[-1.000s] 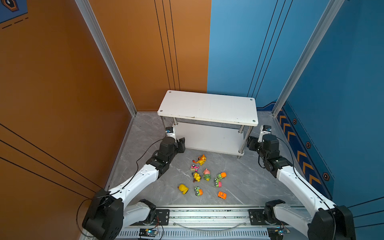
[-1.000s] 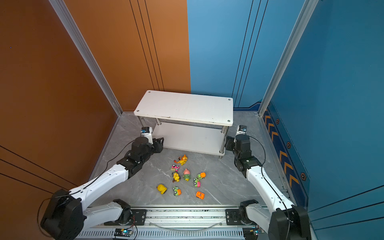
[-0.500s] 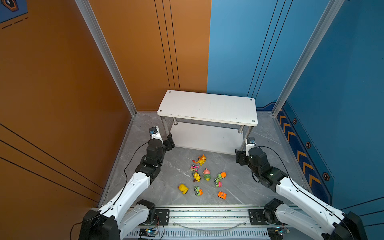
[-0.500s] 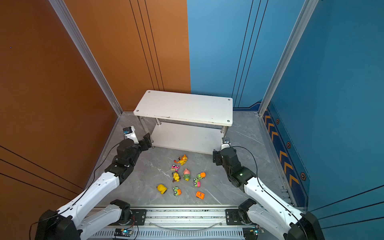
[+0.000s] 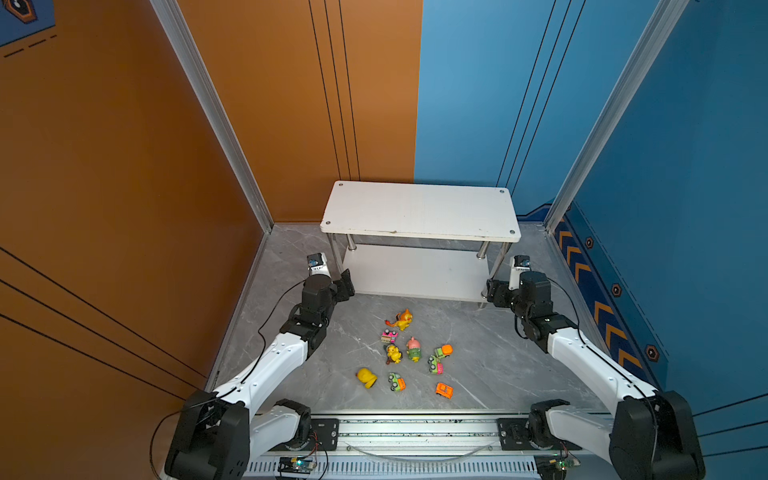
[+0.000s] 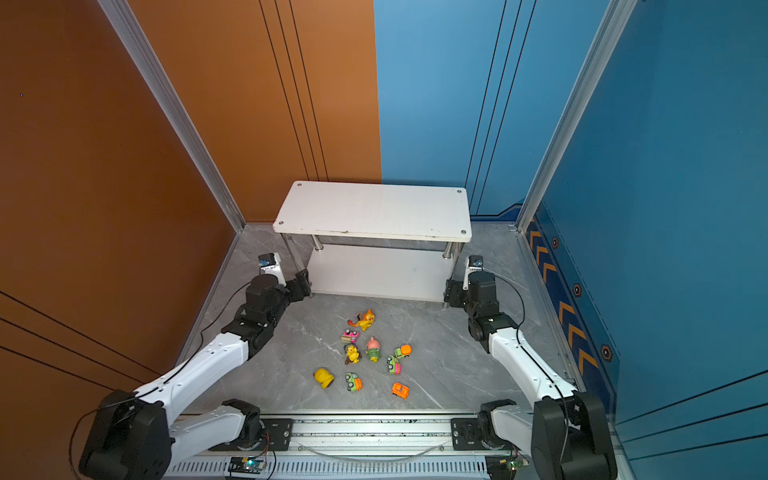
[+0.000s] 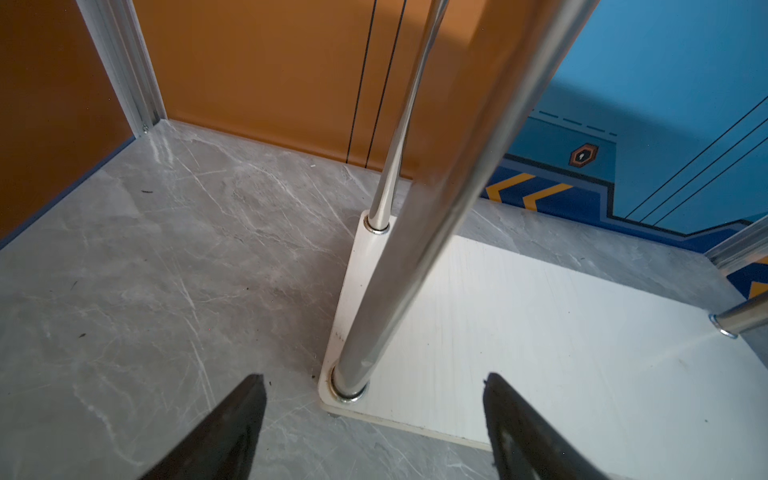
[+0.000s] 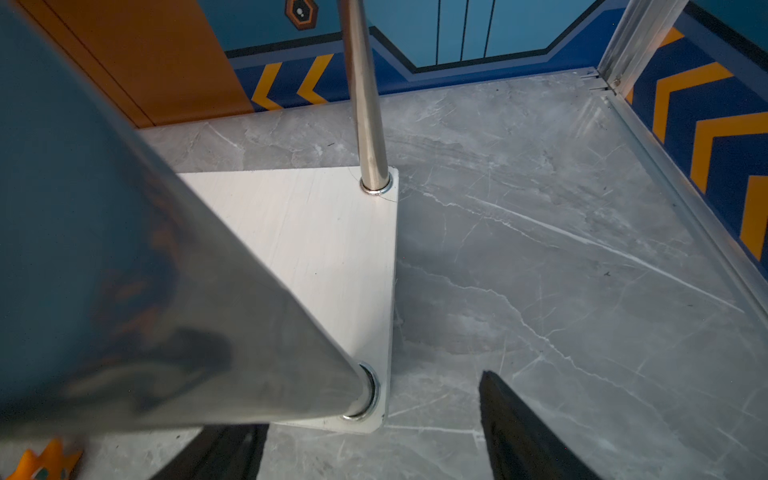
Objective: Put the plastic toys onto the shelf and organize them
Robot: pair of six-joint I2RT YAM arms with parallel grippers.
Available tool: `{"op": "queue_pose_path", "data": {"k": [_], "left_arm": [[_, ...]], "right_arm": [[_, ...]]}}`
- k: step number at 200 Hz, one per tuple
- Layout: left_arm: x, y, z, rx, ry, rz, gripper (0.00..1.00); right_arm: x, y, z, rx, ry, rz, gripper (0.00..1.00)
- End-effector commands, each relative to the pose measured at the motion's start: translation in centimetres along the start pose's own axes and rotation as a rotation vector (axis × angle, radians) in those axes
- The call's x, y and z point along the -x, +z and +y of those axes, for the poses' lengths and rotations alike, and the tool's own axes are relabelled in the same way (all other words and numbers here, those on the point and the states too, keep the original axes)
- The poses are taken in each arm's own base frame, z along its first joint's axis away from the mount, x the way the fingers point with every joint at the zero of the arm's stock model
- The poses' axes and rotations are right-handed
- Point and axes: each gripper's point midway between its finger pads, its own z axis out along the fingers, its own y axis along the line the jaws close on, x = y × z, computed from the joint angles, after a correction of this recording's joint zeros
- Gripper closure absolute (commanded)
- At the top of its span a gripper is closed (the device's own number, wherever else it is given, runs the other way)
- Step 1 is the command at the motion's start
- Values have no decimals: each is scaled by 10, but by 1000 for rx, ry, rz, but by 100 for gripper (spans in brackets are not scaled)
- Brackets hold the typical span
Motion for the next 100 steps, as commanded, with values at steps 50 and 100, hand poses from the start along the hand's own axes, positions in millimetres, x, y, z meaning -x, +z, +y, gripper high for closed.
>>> {"op": "queue_pose_path", "data": {"k": [50, 100], "left_arm": [[14, 21, -54, -119, 31, -9, 17], [16, 22, -63, -135, 28, -12, 20]], "right_arm": [[63, 33, -1, 76, 32, -76, 22], [45, 19, 8, 19, 19, -40, 20]]}}
